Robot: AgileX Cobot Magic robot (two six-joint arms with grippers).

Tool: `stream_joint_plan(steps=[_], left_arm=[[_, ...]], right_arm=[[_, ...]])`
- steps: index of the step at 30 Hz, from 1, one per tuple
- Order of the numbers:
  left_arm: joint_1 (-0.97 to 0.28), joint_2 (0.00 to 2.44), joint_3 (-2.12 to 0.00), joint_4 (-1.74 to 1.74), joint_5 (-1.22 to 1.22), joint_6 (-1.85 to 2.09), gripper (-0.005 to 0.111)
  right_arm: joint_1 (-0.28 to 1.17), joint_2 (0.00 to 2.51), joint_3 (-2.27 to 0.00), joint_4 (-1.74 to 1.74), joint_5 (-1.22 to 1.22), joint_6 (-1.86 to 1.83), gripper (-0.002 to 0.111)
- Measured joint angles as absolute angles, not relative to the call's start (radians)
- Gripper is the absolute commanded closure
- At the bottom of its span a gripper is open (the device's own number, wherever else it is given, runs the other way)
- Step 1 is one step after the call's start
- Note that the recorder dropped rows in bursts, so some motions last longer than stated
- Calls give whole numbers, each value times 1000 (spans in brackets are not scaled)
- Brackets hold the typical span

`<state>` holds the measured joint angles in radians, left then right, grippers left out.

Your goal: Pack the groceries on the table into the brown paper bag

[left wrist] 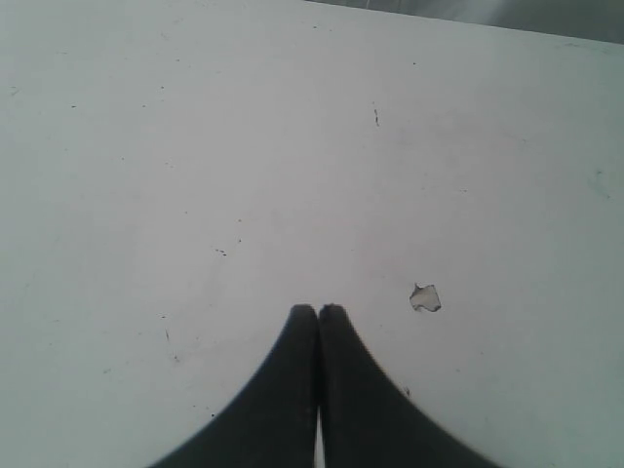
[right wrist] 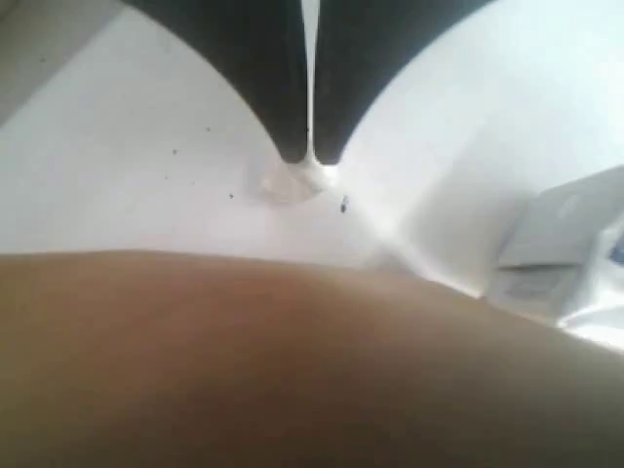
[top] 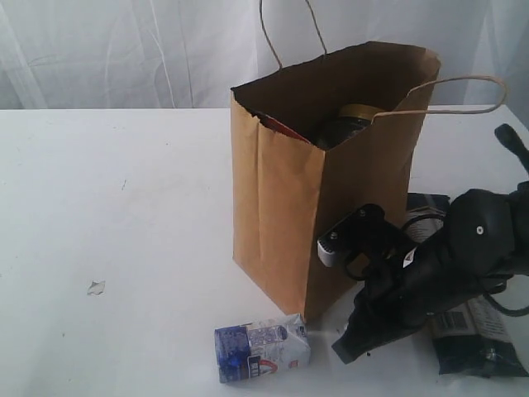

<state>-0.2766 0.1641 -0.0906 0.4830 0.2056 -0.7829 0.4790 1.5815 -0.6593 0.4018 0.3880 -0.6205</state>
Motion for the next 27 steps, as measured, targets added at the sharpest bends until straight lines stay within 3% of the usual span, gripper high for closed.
stream_joint_plan(steps=[10,12,19,27], left_arm=[[-277,164,-91,483,206,-783,107],[-277,164,-91,483,206,-783,107],[-277,164,-91,483,206,-783,107],[-277,164,-91,483,206,-783,107]], right_arm=[[480,1453,-665,406,540,-621,107],[480,1451,-665,406,546,-621,102],[480,1505,-665,408,444,-621,64],[480,1631,-665,408,304,-621,62]])
